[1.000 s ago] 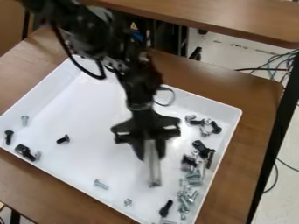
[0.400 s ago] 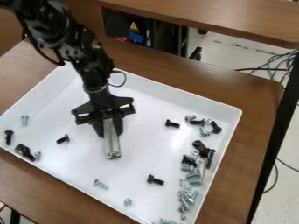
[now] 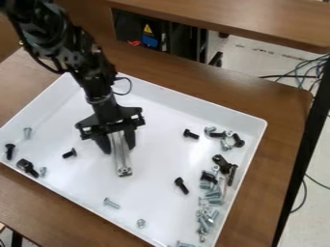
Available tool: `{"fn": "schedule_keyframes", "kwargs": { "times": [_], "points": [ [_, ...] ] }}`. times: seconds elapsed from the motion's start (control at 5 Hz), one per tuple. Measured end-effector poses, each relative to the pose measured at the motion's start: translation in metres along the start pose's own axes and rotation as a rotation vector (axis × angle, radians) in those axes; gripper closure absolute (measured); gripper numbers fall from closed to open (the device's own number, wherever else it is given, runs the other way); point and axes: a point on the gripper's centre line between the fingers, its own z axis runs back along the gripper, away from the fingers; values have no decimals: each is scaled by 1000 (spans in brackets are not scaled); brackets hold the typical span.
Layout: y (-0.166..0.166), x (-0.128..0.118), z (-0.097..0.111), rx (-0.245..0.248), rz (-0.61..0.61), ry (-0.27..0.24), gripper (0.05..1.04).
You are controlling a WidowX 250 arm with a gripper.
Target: Sweep into pile
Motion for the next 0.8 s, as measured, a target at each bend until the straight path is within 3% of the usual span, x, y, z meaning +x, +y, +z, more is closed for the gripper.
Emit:
{"fn": "schedule_keyframes", "kwargs": {
  "times": [0.2, 0.4, 0.6, 0.8],
  "points": [
    [11, -3, 4, 55, 34, -3, 82],
    [4, -9, 19, 129, 9, 28, 72],
    [-21, -22, 31, 140, -48, -25, 81],
    [-42, -39, 34, 179, -101, -31, 85]
  ]
}}
